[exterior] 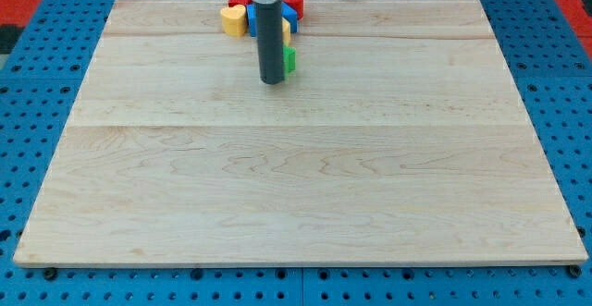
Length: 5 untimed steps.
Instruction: Push the green star towards the group of blocks
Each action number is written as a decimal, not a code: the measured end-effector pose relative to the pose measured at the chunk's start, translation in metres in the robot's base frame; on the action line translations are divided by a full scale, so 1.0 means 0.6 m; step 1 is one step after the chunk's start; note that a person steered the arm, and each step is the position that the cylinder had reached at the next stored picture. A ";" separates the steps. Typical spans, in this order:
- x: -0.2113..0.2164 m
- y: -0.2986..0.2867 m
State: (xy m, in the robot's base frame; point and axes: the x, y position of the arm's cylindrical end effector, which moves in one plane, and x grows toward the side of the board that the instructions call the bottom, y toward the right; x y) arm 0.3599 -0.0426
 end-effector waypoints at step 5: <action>-0.039 0.066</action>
State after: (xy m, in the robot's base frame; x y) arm 0.3362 -0.0029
